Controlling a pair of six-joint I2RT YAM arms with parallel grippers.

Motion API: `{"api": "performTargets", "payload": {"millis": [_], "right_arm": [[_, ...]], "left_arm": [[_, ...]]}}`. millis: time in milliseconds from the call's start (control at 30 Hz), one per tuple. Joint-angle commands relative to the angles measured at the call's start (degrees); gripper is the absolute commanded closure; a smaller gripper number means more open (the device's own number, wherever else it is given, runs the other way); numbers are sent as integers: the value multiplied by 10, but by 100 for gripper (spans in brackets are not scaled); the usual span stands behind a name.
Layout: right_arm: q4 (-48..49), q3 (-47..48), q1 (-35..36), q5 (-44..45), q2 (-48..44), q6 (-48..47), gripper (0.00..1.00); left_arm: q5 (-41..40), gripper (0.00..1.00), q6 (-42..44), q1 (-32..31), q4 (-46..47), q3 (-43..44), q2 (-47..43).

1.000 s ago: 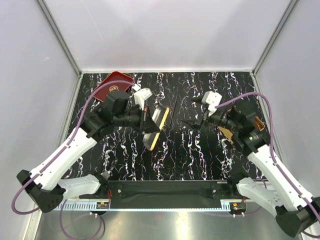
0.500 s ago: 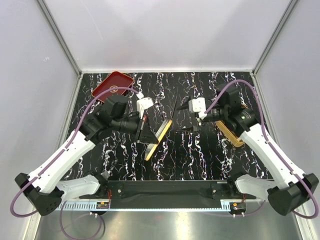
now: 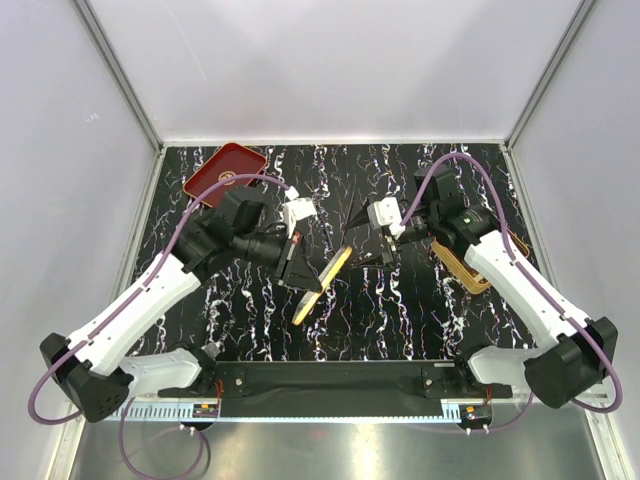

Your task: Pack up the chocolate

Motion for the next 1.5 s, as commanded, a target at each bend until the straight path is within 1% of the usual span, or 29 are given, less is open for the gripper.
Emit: {"api": "performTargets", "payload": {"millis": [0,233,300,367,400,467,500,567,600,633,700,733,800,833,867,900,933,967,1000,1067,1133,1167,1200,1233,1267,1300,1367,1400,1467], "right_arm": [[6,26,4,-39,18,-21,14],[-52,48,6,-80,54,-63,18],[-86,57,8,-93,67,-84,25],[-110,66,9,-103,76,-105,36],[-122,68,8,-107,82,-106,49],[-123,69,9,-107,87,-91,61],[-131,69,9,-114,91,-91,71],[-129,68,9,-125,99,-80,81],[-117,67,9,-136,101,-71,90],[-110,66,9,-144,103,-62,92],[-69,58,9,-165,107,-21,99],[-46,54,9,-172,108,3,100],[37,35,8,-188,106,92,100],[74,17,9,-194,104,168,100],[113,8,9,-193,102,218,100],[211,-4,9,-171,98,277,100],[256,-24,9,-152,93,385,100],[290,-30,9,-130,89,421,100],[314,-34,9,-94,83,441,100],[307,-25,9,-71,83,468,100],[303,4,8,-9,90,548,100],[266,19,8,15,100,565,100],[254,32,8,57,106,578,100],[242,53,7,76,111,631,100],[228,62,6,95,118,651,100],[205,69,4,128,121,663,100],[200,63,-10,176,106,707,100],[210,53,-18,214,95,721,100],[233,18,-74,227,64,773,100]], "left_arm": [[42,100,9,-1,35,8,8],[55,100,23,-1,38,24,25],[49,100,30,0,37,32,31],[49,100,38,2,28,38,42],[48,100,39,4,27,43,44],[48,100,43,19,28,45,46],[49,100,35,28,37,43,46],[47,100,25,61,37,47,51],[44,100,15,85,41,58,53],[39,99,3,96,49,63,54],[3,92,-19,111,56,87,58],[-11,81,-24,120,60,95,63],[-48,81,-37,126,65,128,71],[-63,72,-42,131,64,142,83],[-79,66,-47,136,61,157,89],[-132,64,-57,140,42,192,96],[-162,58,-63,152,31,211,110],[-193,54,-69,159,21,228,114],[-255,52,-87,169,7,260,118],[-289,51,-108,207,13,284,115],[-321,49,-129,240,42,291,106],[-327,48,-131,247,49,300,104],[-345,43,-127,252,56,306,104],[-350,40,-123,254,59,312,108],[-351,37,-120,254,61,320,111],[-340,30,-116,254,64,323,118],[-309,25,-112,254,67,325,141],[-278,18,-109,254,64,322,151],[-254,17,-99,246,67,300,172]]}}
